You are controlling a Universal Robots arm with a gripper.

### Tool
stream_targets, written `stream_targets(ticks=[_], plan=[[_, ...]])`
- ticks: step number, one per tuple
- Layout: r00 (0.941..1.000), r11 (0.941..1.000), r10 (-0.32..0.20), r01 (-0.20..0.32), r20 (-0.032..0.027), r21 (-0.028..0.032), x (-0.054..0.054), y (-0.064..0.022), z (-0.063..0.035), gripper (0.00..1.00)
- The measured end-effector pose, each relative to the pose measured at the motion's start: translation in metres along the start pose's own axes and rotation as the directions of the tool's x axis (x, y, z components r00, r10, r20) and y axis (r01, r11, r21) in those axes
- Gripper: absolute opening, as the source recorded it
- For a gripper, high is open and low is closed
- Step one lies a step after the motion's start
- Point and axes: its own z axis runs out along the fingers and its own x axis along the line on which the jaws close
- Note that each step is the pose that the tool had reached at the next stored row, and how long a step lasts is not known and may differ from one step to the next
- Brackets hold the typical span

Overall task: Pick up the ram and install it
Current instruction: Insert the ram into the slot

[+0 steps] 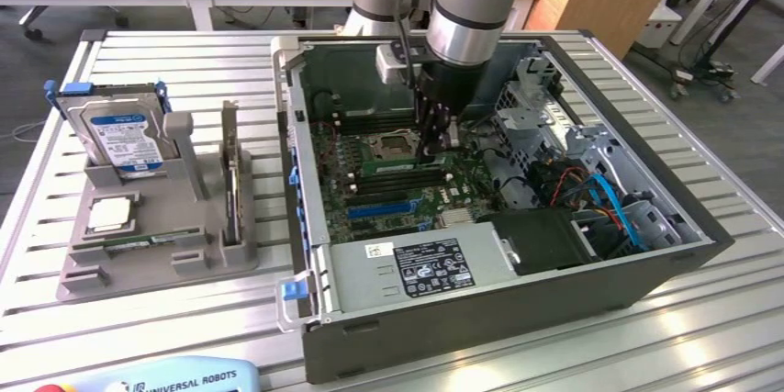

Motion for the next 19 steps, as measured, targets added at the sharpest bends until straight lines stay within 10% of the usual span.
stream_targets(ticks=[19], plan=[[1.0, 1.0, 0.0, 0.0, -0.0001, 0.0, 0.0, 0.0006, 0.0024, 0.12]])
